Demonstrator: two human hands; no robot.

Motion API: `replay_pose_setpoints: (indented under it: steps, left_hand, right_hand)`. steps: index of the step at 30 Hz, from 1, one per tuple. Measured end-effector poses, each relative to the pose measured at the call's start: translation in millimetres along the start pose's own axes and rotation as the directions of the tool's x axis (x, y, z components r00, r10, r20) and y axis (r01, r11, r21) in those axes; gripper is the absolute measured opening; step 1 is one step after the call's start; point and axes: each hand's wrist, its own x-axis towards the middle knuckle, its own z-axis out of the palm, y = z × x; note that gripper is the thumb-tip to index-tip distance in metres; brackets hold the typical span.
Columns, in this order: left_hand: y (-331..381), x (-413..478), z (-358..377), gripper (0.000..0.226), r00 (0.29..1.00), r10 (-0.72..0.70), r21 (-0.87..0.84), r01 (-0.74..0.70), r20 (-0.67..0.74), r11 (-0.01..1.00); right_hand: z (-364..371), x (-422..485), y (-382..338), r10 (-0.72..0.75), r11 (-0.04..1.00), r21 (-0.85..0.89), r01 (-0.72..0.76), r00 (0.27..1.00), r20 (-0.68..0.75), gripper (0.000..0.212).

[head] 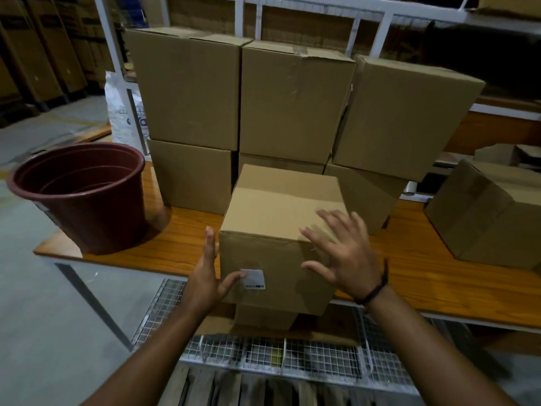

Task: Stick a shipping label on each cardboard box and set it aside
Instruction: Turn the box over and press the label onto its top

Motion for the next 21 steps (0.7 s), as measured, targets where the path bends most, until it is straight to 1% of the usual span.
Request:
replay_pose_setpoints:
  steps: [1, 2, 3, 4, 6, 7, 9, 11, 13, 15, 18, 21]
  left_hand:
    - [-5.7, -4.5, 0.2, 0.120, 0.992, 0.123, 0.050, -0.122, -0.020, 0.991]
    - [-10.7, -8.3, 0.4, 0.119, 0.974, 0.228, 0.079, -0.227, -0.007, 0.971]
    - [-15.9, -10.8, 0.9, 0.118, 0.956, 0.292, 0.099, -0.293, 0.024, 0.951]
    - [-18.5, -11.6, 1.8, 0.116, 0.947, 0.317, 0.111, -0.322, 0.056, 0.940]
    - [-16.8, -9.8, 4.9, 0.110, 0.951, 0.292, 0.144, -0.305, 0.105, 0.941]
    - [-14.1, -7.7, 6.8, 0.107, 0.958, 0.263, 0.167, -0.280, 0.115, 0.945]
    - [-7.7, -4.4, 8.6, 0.097, 0.970, 0.203, 0.207, -0.228, 0.132, 0.952]
    - [-0.9, -2.1, 8.3, 0.085, 0.977, 0.158, 0.245, -0.189, 0.144, 0.951]
    - [6.0, 0.8, 4.2, 0.080, 0.979, 0.167, 0.290, -0.194, 0.114, 0.937]
    - [12.6, 3.4, -2.7, 0.082, 0.971, 0.227, 0.320, -0.239, 0.075, 0.917]
    - [20.5, 6.4, -11.7, 0.084, 0.955, 0.294, 0.255, -0.297, 0.050, 0.920]
    - [27.8, 8.9, -13.9, 0.082, 0.969, 0.244, 0.167, -0.244, 0.021, 0.955]
  right_hand:
    - [2.8, -16.4, 5.7, 0.036, 0.999, 0.023, -0.035, 0.997, -0.061, 0.071]
    - [6.6, -31.9, 11.1, 0.087, 0.995, 0.063, -0.083, 0.993, -0.079, 0.075]
    - [11.2, -44.4, 16.0, 0.152, 0.983, 0.115, -0.145, 0.987, -0.056, 0.081]
    - [16.7, -54.2, 20.0, 0.215, 0.962, 0.171, -0.212, 0.977, 0.003, 0.089]
    - [26.2, -64.6, 22.0, 0.284, 0.908, 0.278, -0.314, 0.948, 0.143, 0.102]
    - [31.3, -65.7, 22.3, 0.301, 0.886, 0.313, -0.343, 0.937, 0.176, 0.103]
    - [37.2, -61.0, 19.3, 0.345, 0.852, 0.355, -0.384, 0.923, 0.170, 0.099]
    - [36.0, -53.7, 13.9, 0.387, 0.818, 0.398, -0.415, 0.909, 0.152, 0.100]
    - [27.3, -47.2, 14.1, 0.407, 0.799, 0.423, -0.428, 0.902, 0.144, 0.105]
    - [10.6, -38.9, 19.9, 0.405, 0.797, 0.429, -0.425, 0.903, 0.141, 0.107]
    - [-16.1, -20.6, 27.7, 0.379, 0.782, 0.470, -0.410, 0.911, 0.164, 0.104]
    - [-25.3, -4.3, 26.5, 0.391, 0.790, 0.431, -0.435, 0.900, 0.191, 0.101]
